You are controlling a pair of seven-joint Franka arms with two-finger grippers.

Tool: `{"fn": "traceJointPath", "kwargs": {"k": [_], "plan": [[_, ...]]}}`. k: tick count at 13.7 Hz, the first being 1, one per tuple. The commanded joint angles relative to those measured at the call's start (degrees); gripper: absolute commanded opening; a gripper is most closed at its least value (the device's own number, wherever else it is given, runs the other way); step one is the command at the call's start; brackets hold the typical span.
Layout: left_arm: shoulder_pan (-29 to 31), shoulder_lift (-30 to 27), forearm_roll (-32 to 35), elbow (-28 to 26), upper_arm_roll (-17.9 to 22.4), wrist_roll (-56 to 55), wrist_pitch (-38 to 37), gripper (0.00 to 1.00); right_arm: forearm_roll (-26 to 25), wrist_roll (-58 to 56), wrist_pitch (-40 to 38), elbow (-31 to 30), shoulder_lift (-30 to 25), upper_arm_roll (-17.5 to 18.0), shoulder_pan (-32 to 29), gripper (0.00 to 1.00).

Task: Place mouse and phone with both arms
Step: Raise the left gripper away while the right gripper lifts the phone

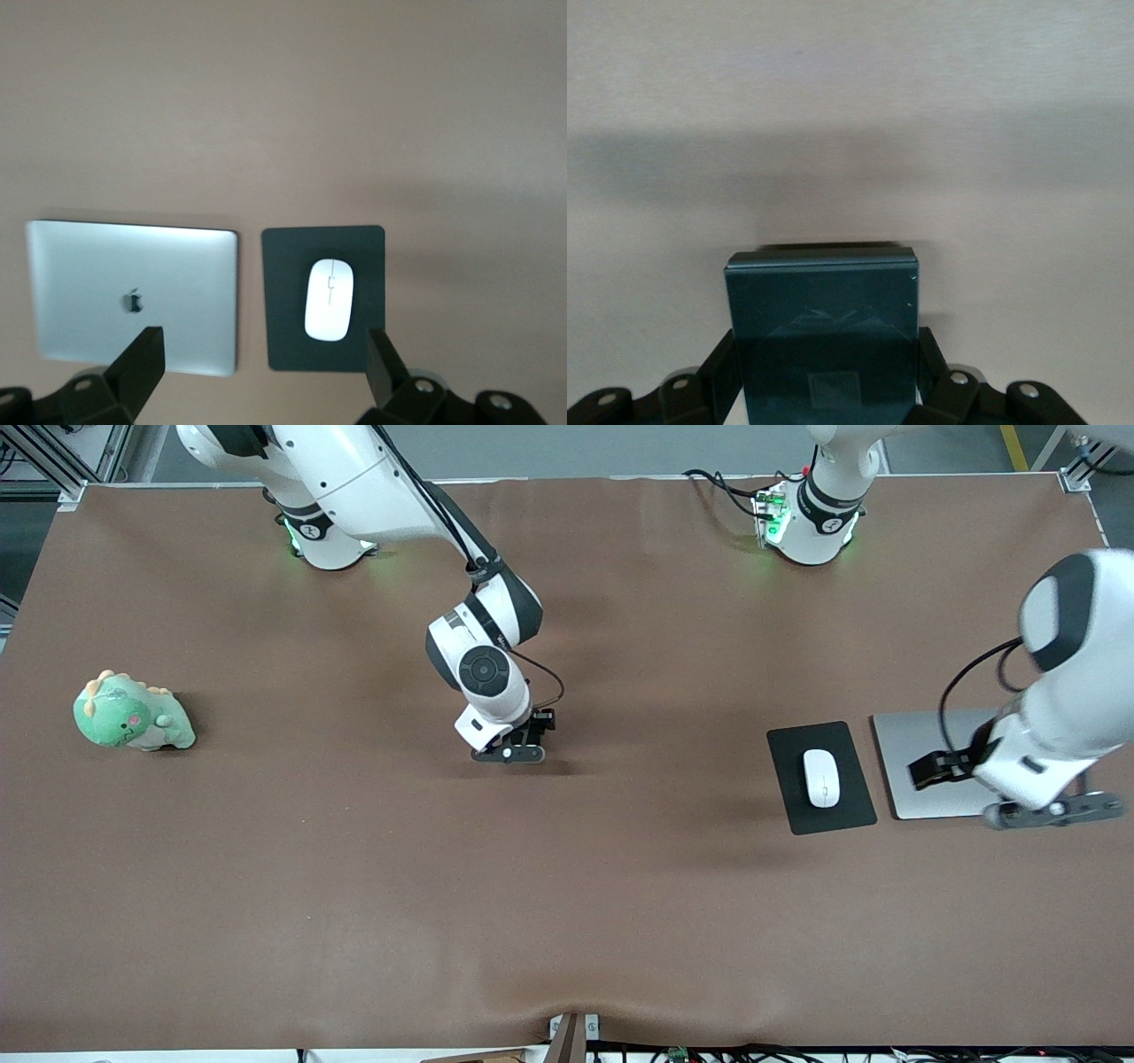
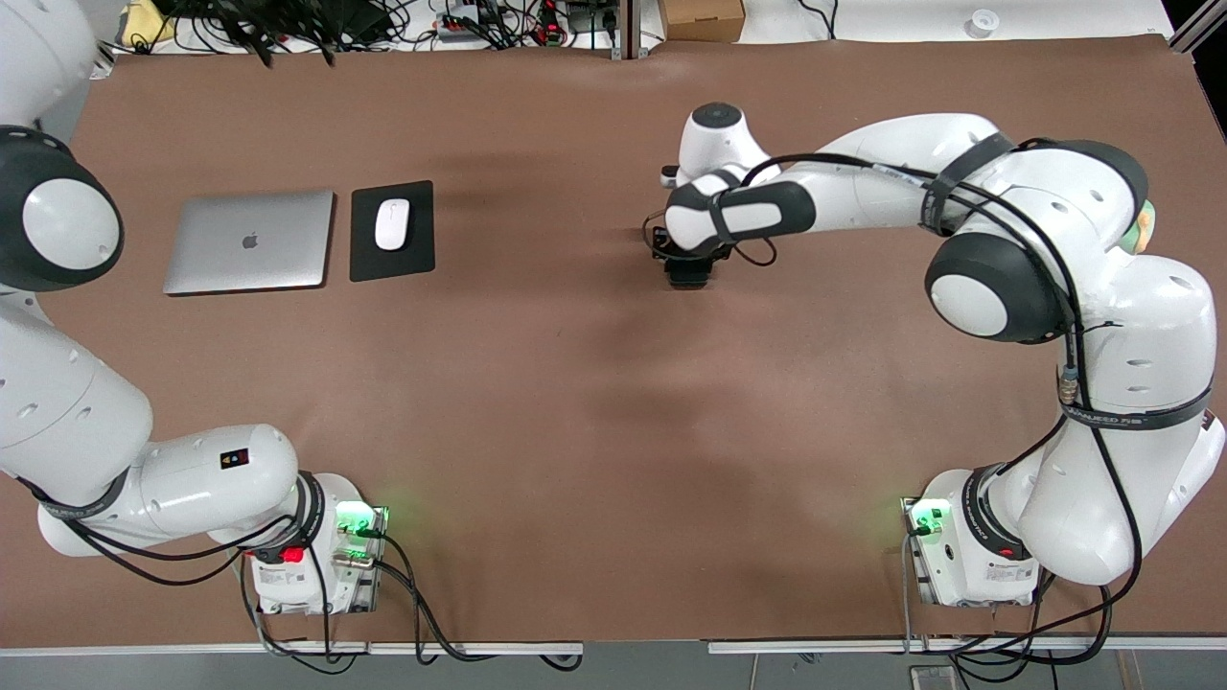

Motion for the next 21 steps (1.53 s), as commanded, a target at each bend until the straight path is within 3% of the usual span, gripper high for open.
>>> {"fn": "traceJointPath", "kwargs": {"k": [1, 4, 10, 15, 17, 21], "plan": [[0.5, -2.4, -0.7, 5.0, 0.0, 1.0, -3.6, 1.0, 0.4, -0.9, -7.4, -0.5, -5.1, 0.4, -2.4, 0.0], [0.5, -6.1, -1.0, 5.0, 0.3, 0.9, -4.9, 1.0, 0.4, -0.7, -12.2, -0.6, -8.1, 0.4, -5.3, 0.0], [0.3, -8.0, -1.5, 5.0, 0.3, 0.9, -7.6, 1.0, 0.4, -3.3, -16.4, -3.4, -13.7, 0.4, -14.1, 0.0], [-1.9, -13.3, -5.0, 4.7, 4.3, 1.0, -13.5, 1.0, 0.4, -16.9, -16.4, -8.8, -17.9, 0.5, -26.0, 0.0], [-5.4, -14.8, -6.4, 4.8, 8.2, 1.2, -16.5, 1.0, 0.4, -20.6, -16.1, -10.0, -17.9, 0.4, -28.8, 0.0], [-18.4, -17.0, -9.5, 4.4, 22.4, 8.1, -20.4, 1.0, 0.1, -27.2, -15.7, -12.6, -18.3, 0.2, -33.9, 0.0]]}}
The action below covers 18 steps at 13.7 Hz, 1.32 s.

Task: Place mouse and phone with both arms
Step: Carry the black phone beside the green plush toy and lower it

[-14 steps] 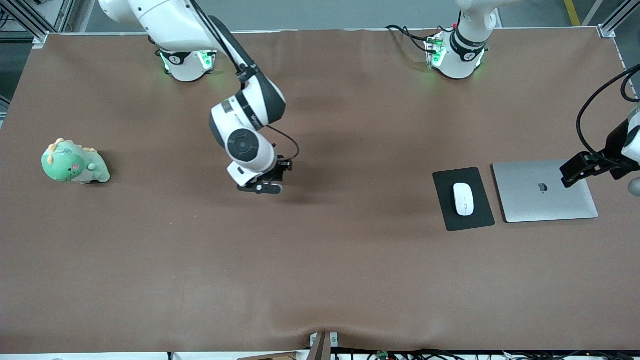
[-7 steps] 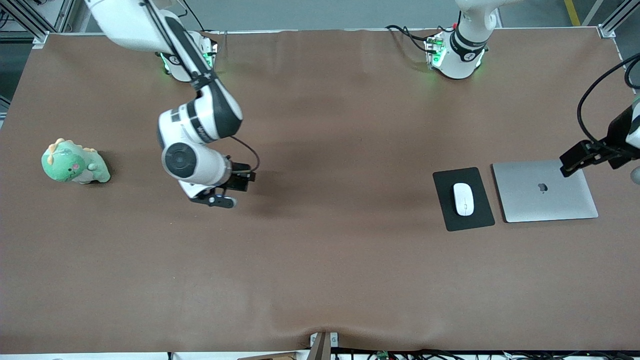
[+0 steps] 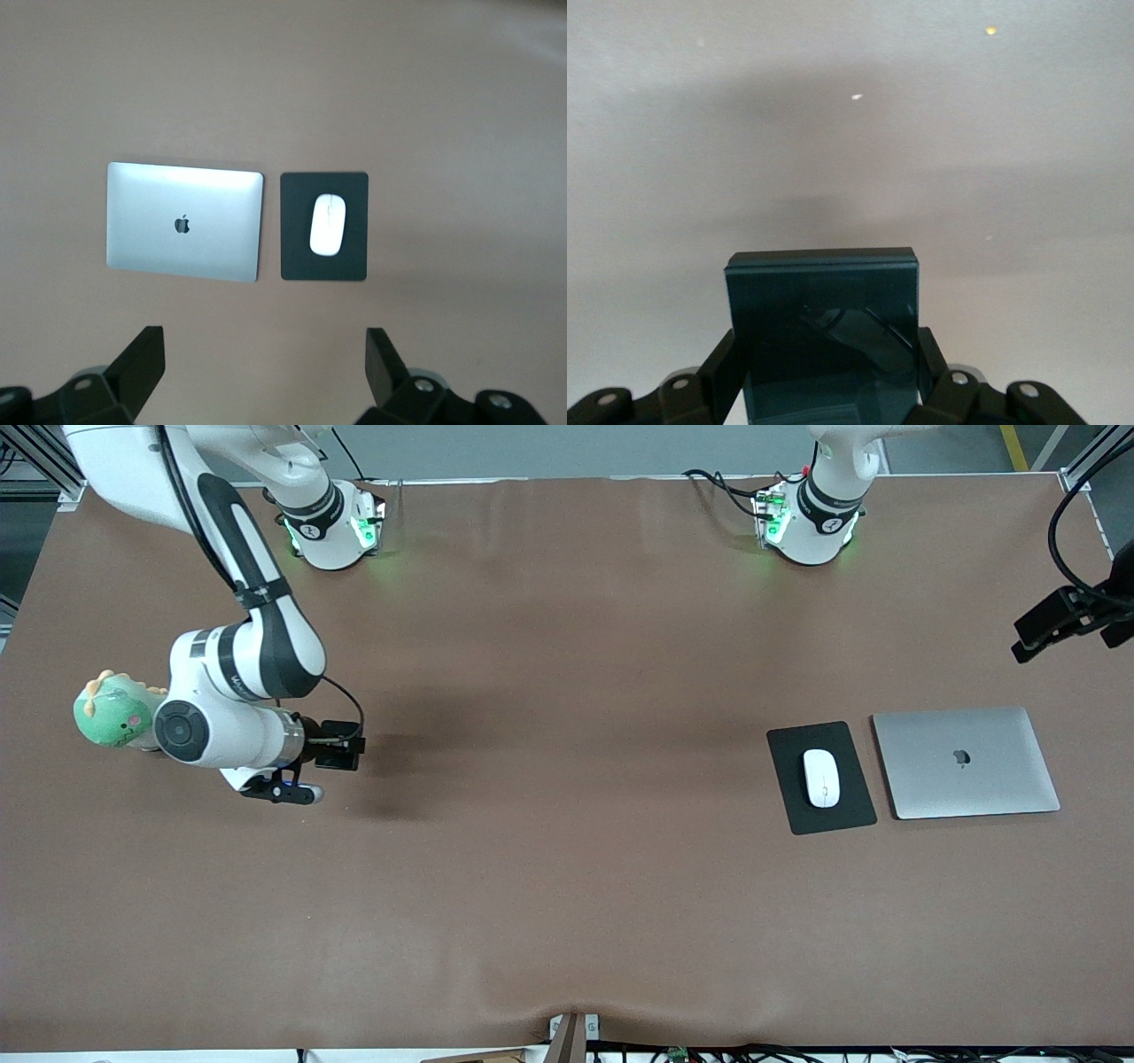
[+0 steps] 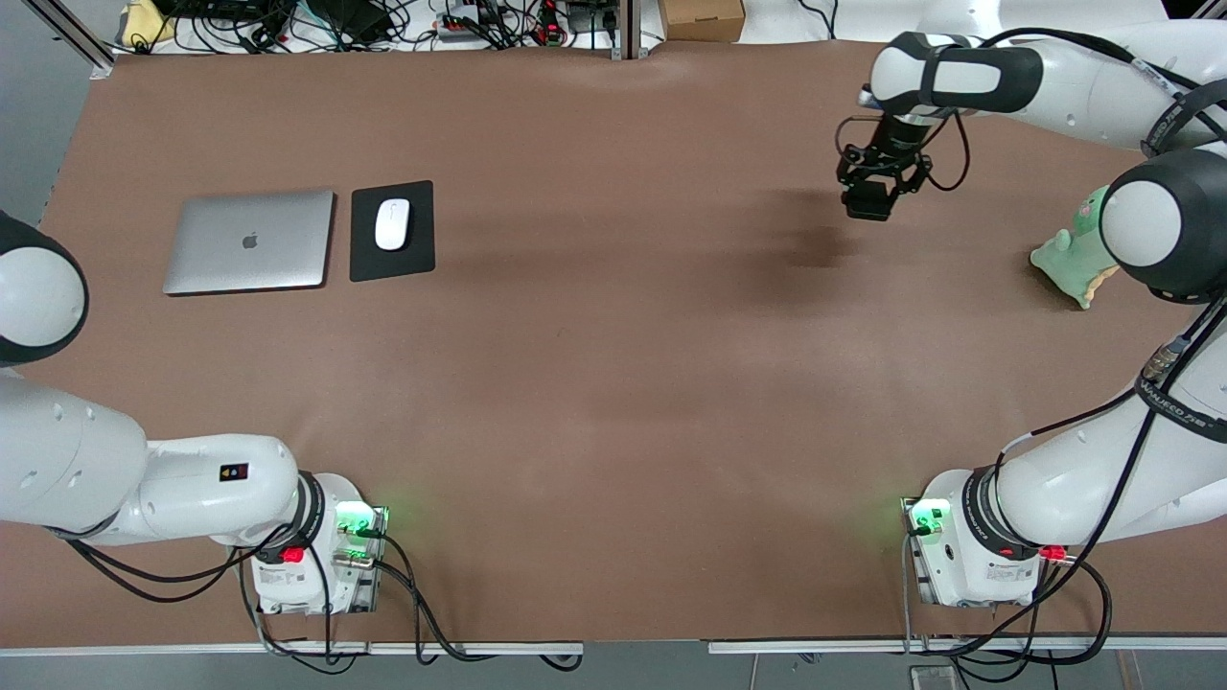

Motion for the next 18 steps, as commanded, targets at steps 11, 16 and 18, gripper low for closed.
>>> {"fn": "traceJointPath", "kwargs": {"k": [11, 16, 18], "plan": [[-6.0, -2.5, -2.1, -1.1, 6.1, 3.2, -3.7, 1.0, -7.8, -16.6, 8.7, -9.6, -2.5, 0.5, -13.6, 0.0], [-5.9, -2.5, -2.6, -1.2, 6.2, 3.2, -3.7, 1.0, -11.8, -18.3, 17.7, -15.7, -2.1, 0.5, -16.8, 0.0], [-5.9, -2.5, -2.6, -1.2, 6.2, 3.3, -4.3, 1.0, -11.8, -19.0, 21.8, -18.4, -1.9, 0.5, -17.0, 0.0]]}}
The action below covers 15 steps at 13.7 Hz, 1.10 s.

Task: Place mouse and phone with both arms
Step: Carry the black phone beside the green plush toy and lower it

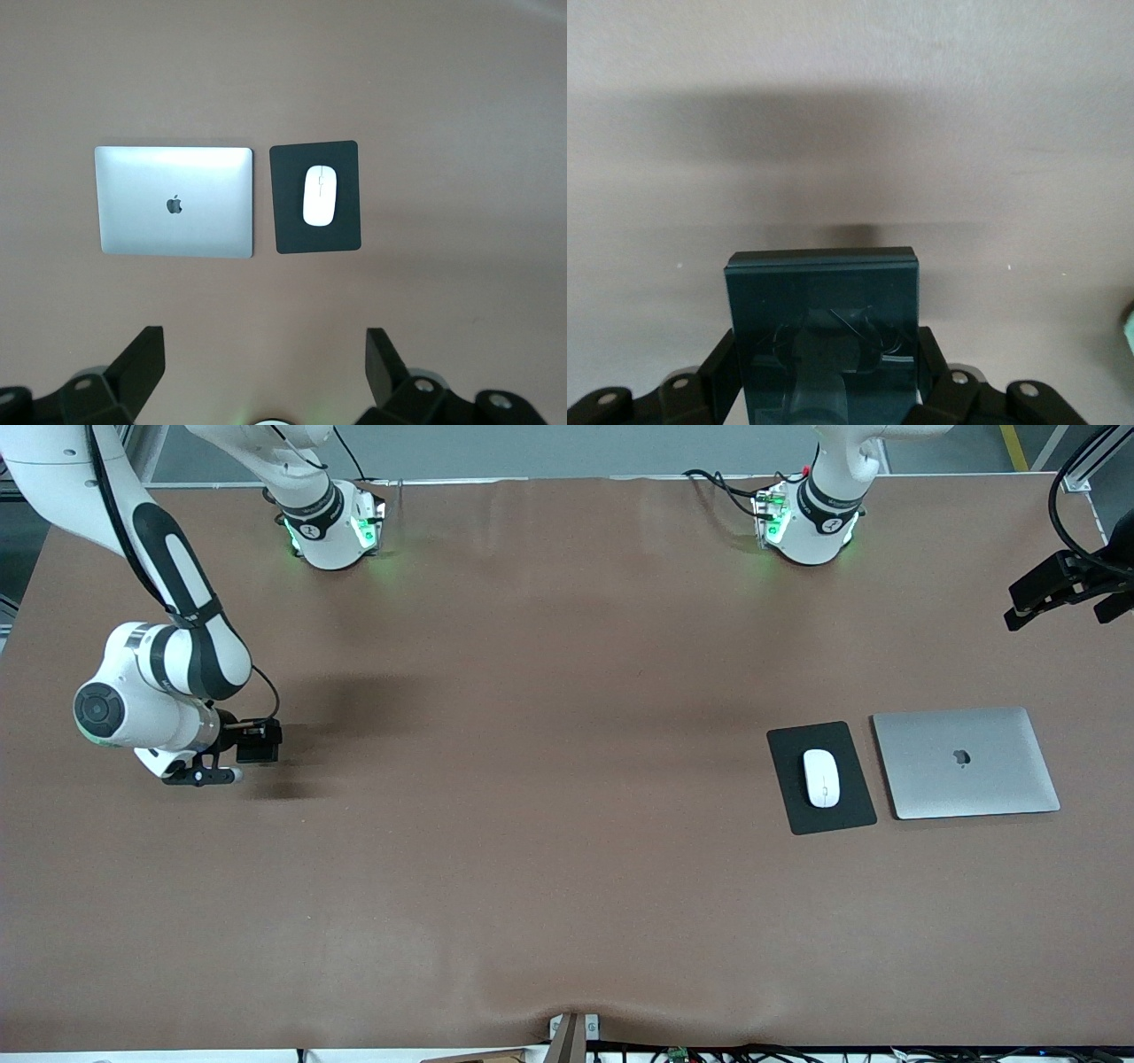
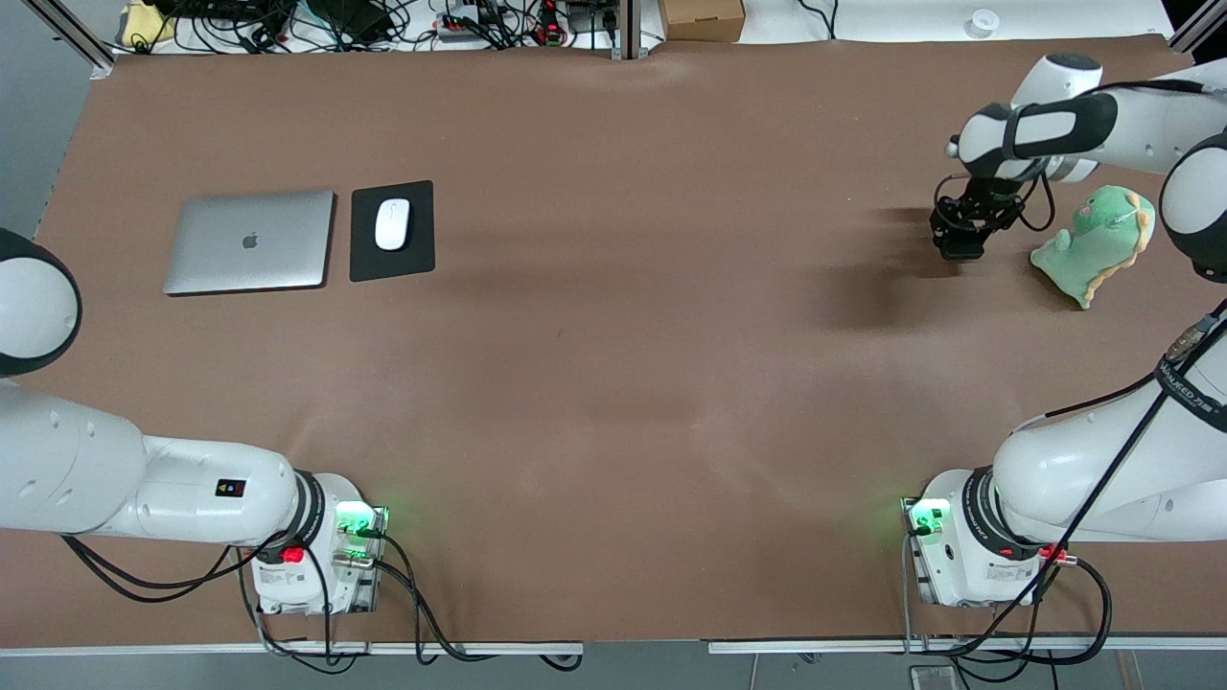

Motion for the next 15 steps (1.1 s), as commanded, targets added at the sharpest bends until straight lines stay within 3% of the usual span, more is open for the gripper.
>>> {"fn": "traceJointPath", "kwargs": {"k": [1, 10, 11, 12, 14, 15], "plan": [[-0.2, -1.2, -1.3, -1.0, 0.6, 1.2, -1.5, 1.0, -1.4, -0.9, 3.8, -3.9, -1.3, 0.8, -1.8, 0.0], [0.1, -1.4, -1.3, -0.8, 0.6, 1.2, -1.9, 1.0, -1.6, -4.7, 6.5, -4.2, 1.0, 0.9, -5.2, 0.03], [0.1, -1.4, -1.3, -0.8, 0.6, 1.2, -1.9, 1.0, -1.6, -4.7, 6.5, -4.2, 1.2, 0.9, -5.2, 0.12], [0.1, -1.4, -1.3, -0.8, 0.5, 1.2, -1.9, 1.0, -1.6, -4.3, 6.3, -4.1, 1.2, 0.9, -5.2, 0.31], [0.1, -1.3, -1.6, -0.7, 0.5, 1.2, -1.9, 1.0, -1.5, -4.2, 5.8, -3.8, 1.2, 0.9, -5.2, 0.83], [0.1, -1.3, -1.6, -0.7, 0.6, 1.2, -1.9, 1.0, -1.5, -4.2, 5.6, -3.6, 1.2, 0.9, -5.2, 1.0]]}}
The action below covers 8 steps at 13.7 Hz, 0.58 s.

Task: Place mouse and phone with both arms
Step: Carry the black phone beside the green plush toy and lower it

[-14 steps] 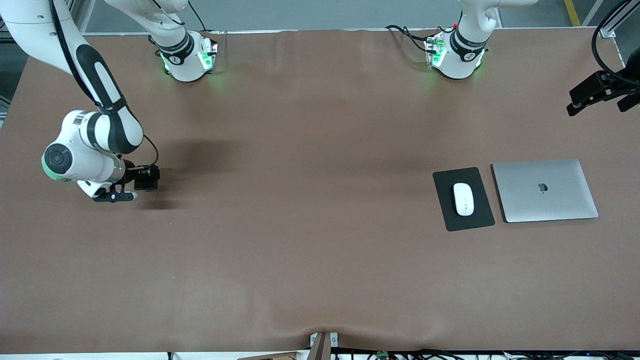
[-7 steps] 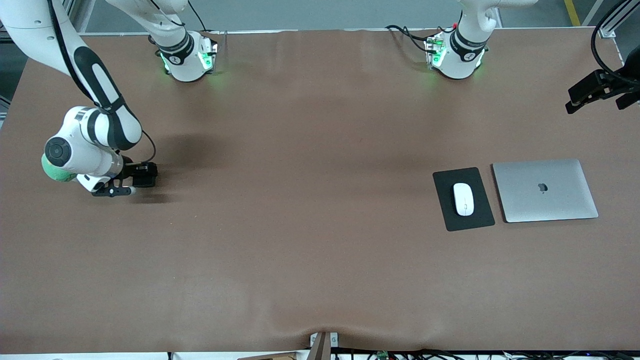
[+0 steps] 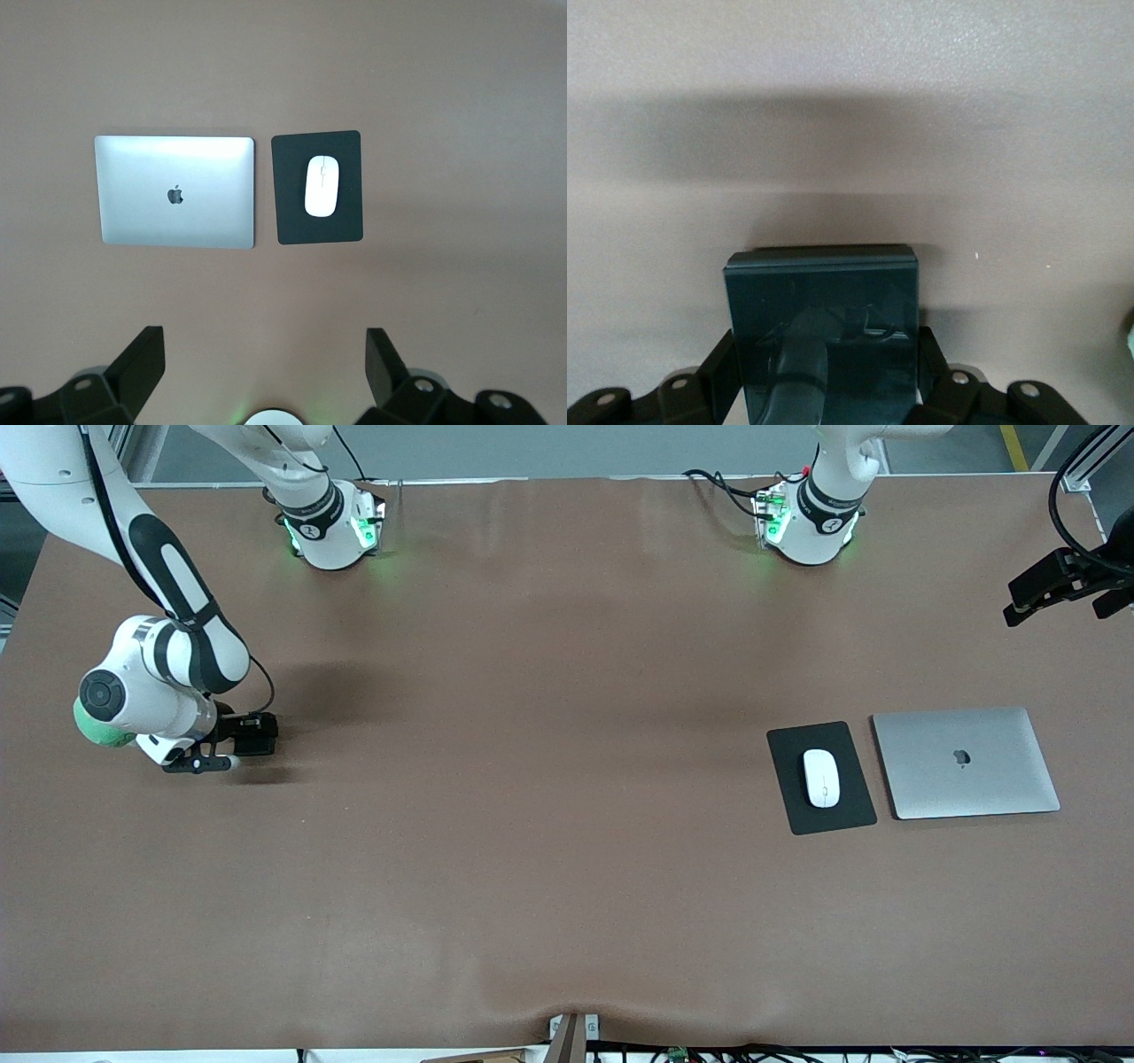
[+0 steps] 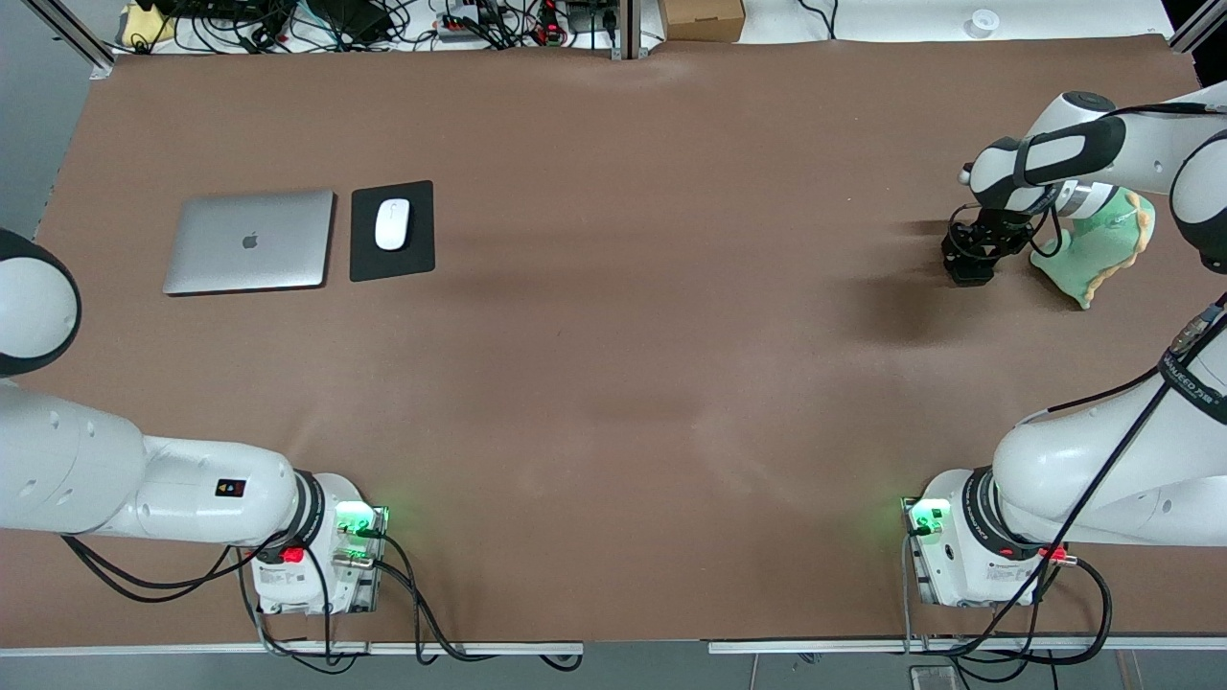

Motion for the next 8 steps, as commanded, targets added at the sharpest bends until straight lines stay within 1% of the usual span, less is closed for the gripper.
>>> {"fn": "traceJointPath", "kwargs": {"k": [1, 3, 8], "plan": [[0.0, -1.2, -1.6, -0.7, 0.4, 1.2, -0.6, 1.0, -1.2, 0.4, -0.8, 0.3, -0.7, 0.8, -1.0, 1.0], [0.0, -1.2, -1.6, -0.7, 0.4, 1.2, -0.6, 1.0, -1.2, -0.1, -4.0, 2.6, -0.7, 0.9, -0.8, 1.0], [0.1, -1.3, -1.6, -0.7, 0.6, 1.2, -0.7, 1.0, -1.2, -0.2, -16.1, 13.2, -0.6, 1.0, -0.2, 1.0]]}}
